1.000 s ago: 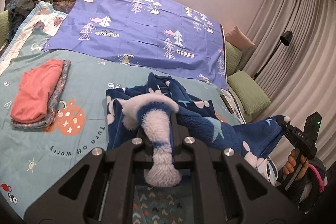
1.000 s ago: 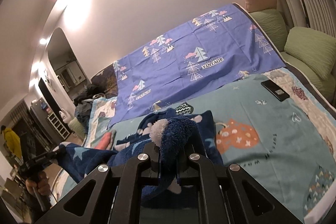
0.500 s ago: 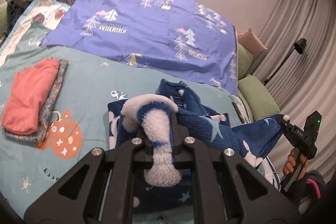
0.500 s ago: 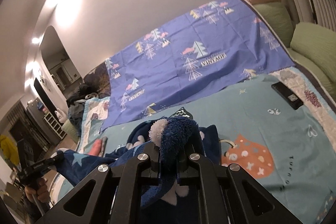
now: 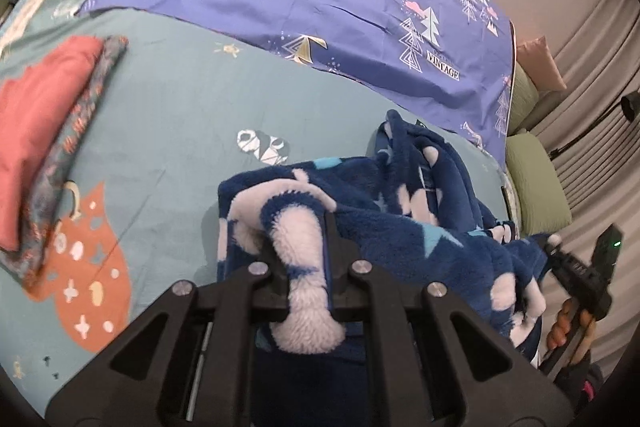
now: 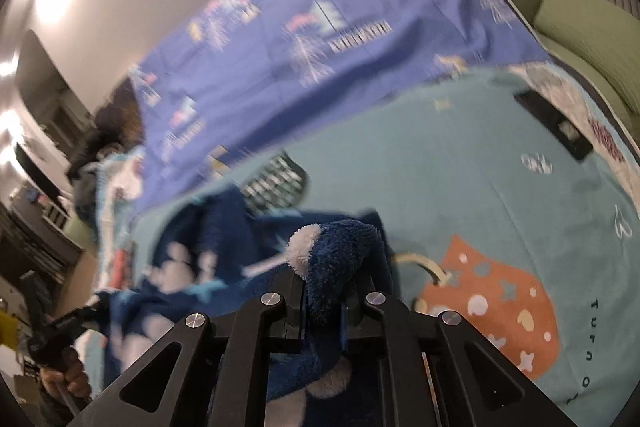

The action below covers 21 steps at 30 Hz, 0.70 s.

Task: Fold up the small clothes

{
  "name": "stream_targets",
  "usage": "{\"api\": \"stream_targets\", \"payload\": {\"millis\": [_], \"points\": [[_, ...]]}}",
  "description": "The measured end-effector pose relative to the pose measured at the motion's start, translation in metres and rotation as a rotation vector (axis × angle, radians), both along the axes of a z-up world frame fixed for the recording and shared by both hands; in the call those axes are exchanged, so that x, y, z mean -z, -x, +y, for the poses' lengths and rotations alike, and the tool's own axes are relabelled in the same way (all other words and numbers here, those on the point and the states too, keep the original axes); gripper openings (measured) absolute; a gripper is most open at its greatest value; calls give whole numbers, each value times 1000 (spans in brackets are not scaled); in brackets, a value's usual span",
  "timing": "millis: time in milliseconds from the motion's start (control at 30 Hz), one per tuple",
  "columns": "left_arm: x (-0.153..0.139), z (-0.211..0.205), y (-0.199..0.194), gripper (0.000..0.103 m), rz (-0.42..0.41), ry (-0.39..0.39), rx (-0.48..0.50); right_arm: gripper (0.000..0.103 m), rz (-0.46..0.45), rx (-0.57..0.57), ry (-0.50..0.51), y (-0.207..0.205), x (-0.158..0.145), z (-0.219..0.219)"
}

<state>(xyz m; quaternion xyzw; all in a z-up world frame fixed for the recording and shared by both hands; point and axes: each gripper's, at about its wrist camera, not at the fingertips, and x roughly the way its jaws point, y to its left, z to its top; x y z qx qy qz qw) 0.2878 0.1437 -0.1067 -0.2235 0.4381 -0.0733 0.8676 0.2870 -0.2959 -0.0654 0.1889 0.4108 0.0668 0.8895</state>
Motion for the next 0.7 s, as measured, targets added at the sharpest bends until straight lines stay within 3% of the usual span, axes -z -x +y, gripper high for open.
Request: {"api": "stream_targets", "payload": {"millis": [133, 233, 300, 367, 500, 600, 700], "points": [[-5, 3, 8, 14, -16, 29, 13, 16, 45, -5, -21, 2, 18, -7], [-18, 4, 18, 22, -39, 35, 32, 22, 34, -11, -58, 12, 11, -13], [-32, 3, 33, 43, -90, 23, 45, 27, 1, -23, -59, 27, -1, -16], [-45, 3, 46, 50, -137, 7, 52, 29, -27, -52, -55, 45, -13, -15], [-62, 0, 74, 50, -186, 19, 91, 30, -37, -138, -49, 74, -24, -3], [-61, -20, 93, 50, -179, -6, 203, 30, -16, -255, -19, 90, -22, 22], [-46, -51, 104, 50, -128, -39, 342, 29, 26, -379, 75, 98, -9, 55]]}}
